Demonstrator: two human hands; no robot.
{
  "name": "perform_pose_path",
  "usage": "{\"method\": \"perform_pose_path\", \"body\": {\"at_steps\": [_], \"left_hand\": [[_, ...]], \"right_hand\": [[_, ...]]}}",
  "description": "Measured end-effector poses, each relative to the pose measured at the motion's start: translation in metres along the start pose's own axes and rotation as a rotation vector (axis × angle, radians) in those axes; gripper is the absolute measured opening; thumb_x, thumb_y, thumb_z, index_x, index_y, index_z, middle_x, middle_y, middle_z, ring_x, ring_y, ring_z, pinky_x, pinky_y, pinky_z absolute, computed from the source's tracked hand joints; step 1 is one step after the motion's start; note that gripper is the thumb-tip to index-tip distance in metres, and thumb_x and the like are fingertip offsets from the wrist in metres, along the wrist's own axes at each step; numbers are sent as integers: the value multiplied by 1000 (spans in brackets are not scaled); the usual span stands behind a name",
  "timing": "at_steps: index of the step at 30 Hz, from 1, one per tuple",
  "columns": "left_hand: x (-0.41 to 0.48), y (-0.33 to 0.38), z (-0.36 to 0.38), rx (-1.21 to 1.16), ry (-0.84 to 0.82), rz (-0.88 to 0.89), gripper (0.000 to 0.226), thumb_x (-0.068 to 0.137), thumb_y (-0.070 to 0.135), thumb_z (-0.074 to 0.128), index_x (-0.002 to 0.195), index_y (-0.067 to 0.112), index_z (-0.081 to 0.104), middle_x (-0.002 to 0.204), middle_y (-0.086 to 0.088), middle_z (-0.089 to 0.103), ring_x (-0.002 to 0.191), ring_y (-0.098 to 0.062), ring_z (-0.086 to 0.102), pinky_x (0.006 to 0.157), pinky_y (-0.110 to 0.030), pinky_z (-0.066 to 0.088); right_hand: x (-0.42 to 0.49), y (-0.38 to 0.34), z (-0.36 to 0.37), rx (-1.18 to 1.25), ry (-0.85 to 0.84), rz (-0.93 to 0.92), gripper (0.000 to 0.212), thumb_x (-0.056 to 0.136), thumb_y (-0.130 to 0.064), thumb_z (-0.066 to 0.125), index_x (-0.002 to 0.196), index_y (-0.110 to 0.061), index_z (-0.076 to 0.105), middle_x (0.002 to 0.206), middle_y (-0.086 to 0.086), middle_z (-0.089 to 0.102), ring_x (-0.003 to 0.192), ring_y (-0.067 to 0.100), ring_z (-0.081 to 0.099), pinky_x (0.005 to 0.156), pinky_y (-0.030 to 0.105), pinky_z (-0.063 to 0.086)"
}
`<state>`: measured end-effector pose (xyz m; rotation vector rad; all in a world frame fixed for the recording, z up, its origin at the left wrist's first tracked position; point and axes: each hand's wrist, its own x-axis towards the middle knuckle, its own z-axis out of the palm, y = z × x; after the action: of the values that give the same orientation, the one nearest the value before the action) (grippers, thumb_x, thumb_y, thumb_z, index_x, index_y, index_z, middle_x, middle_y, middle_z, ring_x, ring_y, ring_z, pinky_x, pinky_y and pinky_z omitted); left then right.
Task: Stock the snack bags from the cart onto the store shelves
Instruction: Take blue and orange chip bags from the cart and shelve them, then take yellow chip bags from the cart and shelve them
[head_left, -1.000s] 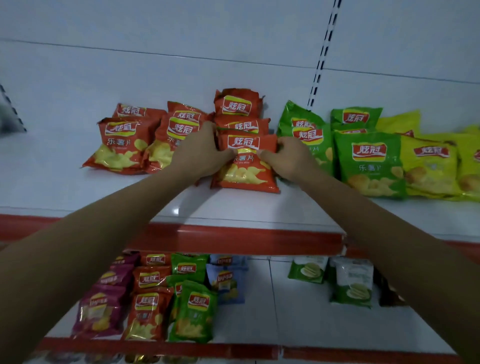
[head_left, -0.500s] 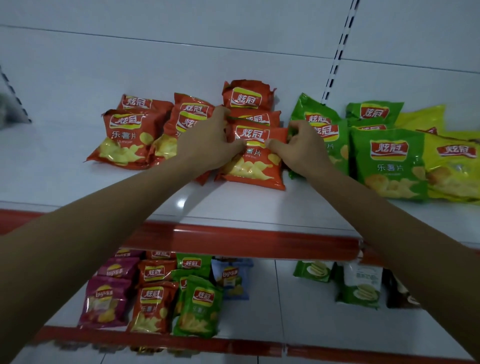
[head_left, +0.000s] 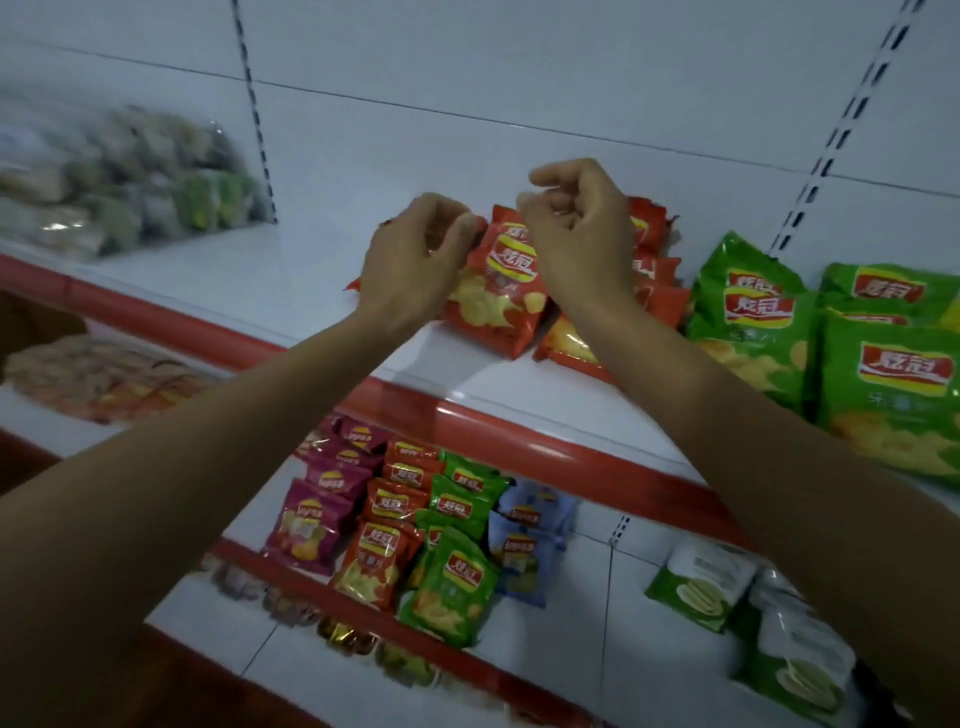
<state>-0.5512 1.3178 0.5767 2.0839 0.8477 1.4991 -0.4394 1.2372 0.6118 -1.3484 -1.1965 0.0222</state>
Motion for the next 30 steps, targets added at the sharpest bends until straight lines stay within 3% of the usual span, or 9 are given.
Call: {"method": "perform_pose_path", "body": {"at_steps": [4,7,10,13,15,17,20,24,30], "left_hand": [[-17,-16,-70,-11,145,-63,30,98,37,44,112,16,60,101,13,59,94,1,54,80,-11,40],[-39,-32,-136,35,224,-110,37,98,41,39,123,19,56,119,5,60,112,-8,53,93,-23,41],[-71,-53,-208,88,239,-174,45,100,41,35,134,16,49,134,2,53,120,-9,48,98,-25,38],[-112,-76,-285,107,274,-285,55,99,47,31,134,9,48,137,-2,52,124,-15,47,100,-30,38],[-140,-93,-335,134,296,-357,51,100,46,30,136,15,47,137,1,51,125,-12,47,103,-27,36],[-169,-110,-381,167,323,-434,47,100,44,31,135,18,47,126,11,51,114,-4,47,93,-19,37],[-218,-137,-445,200,346,-555,45,100,45,31,133,19,48,118,15,48,109,0,45,80,-10,33],[-281,-176,-505,217,377,-705,43,99,45,35,131,21,50,117,17,50,107,4,45,74,-3,31],[-382,-236,-510,119,396,-980,37,98,41,41,126,21,53,108,17,53,101,1,50,85,-16,37]], "right_hand": [[-20,-36,53,162,-174,26,26,91,-22,61,115,-13,62,93,-11,60,87,0,60,77,11,49],[-45,-68,100,266,-294,58,33,92,-25,60,122,-12,60,101,-11,60,91,-6,57,81,9,47],[-78,-97,153,314,-411,93,36,94,-26,58,128,-13,58,116,-4,61,100,2,56,91,22,48],[-118,-127,214,340,-518,133,38,95,-25,55,130,-12,56,129,0,59,110,9,56,94,21,47],[-149,-144,257,363,-573,155,37,95,-26,55,129,-12,56,129,2,59,110,10,56,88,15,46],[-181,-157,297,366,-619,179,36,95,-28,56,127,-12,58,123,2,62,107,9,57,88,17,47],[-235,-170,360,354,-709,204,31,94,-27,57,120,-11,63,106,-3,63,89,1,58,74,7,47],[-309,-176,425,353,-813,287,9,93,-24,57,93,-23,66,90,-11,64,91,7,60,75,20,47],[-414,-122,475,247,-1048,533,10,95,-25,57,88,-28,63,93,-12,63,103,16,61,93,32,49]]}}
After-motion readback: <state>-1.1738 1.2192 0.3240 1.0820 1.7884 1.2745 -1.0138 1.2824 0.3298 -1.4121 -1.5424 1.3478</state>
